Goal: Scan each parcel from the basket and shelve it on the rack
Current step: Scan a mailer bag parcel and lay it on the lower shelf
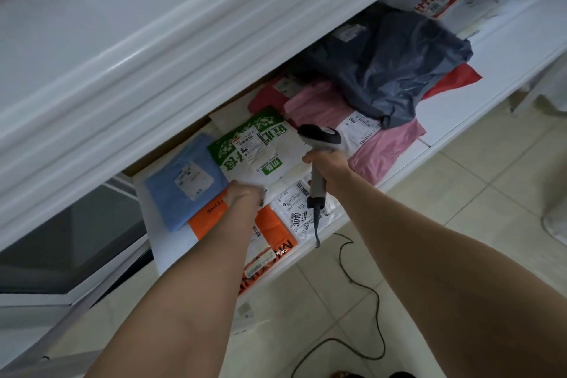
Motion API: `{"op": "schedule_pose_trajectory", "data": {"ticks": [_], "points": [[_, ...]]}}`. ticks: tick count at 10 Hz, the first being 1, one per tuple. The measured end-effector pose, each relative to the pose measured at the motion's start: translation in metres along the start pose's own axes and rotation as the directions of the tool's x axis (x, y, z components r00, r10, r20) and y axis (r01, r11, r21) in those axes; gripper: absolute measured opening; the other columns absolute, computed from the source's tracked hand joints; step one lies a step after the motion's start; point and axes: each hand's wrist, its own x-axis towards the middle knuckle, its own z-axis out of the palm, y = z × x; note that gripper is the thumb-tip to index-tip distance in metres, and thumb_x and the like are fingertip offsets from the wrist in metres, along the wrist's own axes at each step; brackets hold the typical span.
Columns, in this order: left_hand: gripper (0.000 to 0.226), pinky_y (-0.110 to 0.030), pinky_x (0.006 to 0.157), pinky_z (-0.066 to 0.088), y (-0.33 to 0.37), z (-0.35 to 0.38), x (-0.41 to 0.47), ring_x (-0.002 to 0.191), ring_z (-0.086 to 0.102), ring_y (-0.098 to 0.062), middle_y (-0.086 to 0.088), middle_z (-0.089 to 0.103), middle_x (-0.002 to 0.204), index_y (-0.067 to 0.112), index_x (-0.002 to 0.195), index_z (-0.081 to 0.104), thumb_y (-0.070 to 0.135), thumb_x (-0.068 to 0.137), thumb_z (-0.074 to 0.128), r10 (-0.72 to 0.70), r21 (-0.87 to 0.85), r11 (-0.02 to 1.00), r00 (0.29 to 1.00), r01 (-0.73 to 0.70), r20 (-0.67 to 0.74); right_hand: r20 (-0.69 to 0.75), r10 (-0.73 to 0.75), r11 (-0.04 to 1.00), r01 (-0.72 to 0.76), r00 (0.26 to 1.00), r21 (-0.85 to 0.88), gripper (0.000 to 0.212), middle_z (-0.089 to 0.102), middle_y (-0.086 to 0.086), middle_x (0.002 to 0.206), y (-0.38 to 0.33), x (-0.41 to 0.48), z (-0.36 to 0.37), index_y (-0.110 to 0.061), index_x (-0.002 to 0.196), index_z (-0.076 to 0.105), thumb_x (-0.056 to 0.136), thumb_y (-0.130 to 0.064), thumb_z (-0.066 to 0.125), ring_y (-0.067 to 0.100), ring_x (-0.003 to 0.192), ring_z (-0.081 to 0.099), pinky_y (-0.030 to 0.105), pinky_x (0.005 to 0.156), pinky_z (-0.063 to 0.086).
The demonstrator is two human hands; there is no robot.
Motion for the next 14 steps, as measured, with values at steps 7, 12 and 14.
{"op": "schedule_pose_trajectory", "data": {"ticks": [7, 12, 14], "points": [[0.04, -0.036, 0.099, 0.044, 0.132, -0.001, -0.283, 0.121, 0.051, -0.034, -0.015, 0.049, 0.137, 0.009, 0.134, 0.052, 0.013, 0.094, 0.052, 0.4, -0.187, 0.914, 0.879, -0.36, 0.262, -0.155, -0.046, 0.96, 0.087, 0.987, 0.268, 0.014, 0.055, 0.012, 0.074, -0.112, -0.219, -0.174, -0.005, 0.083, 0.055, 0.082, 0.009, 0.058, 0.02, 0.062, 0.057, 0.031, 0.057, 0.049], [0.016, -0.033, 0.083, 0.045, 0.255, 0.041, -0.517, 0.096, 0.055, -0.03, -0.015, 0.059, 0.111, 0.012, 0.102, 0.06, 0.012, 0.086, 0.057, 0.598, -0.296, 0.798, 0.753, -0.525, 0.275, -0.264, -0.094, 0.857, 0.213, 0.96, 0.469, 0.016, 0.053, 0.005, 0.062, -0.214, -0.321, -0.364, -0.008, 0.075, 0.056, 0.086, 0.002, 0.061, 0.017, 0.054, 0.053, 0.028, 0.06, 0.043], [0.045, -0.042, 0.101, 0.045, 0.299, 0.065, -0.549, 0.118, 0.052, -0.031, -0.011, 0.053, 0.133, 0.013, 0.136, 0.05, 0.009, 0.091, 0.055, 0.652, -0.337, 0.754, 0.701, -0.564, 0.287, -0.27, -0.118, 0.845, 0.24, 0.955, 0.478, 0.016, 0.061, 0.007, 0.07, -0.24, -0.309, -0.406, -0.009, 0.075, 0.056, 0.085, 0.004, 0.058, 0.019, 0.065, 0.064, 0.036, 0.081, 0.05]]}}
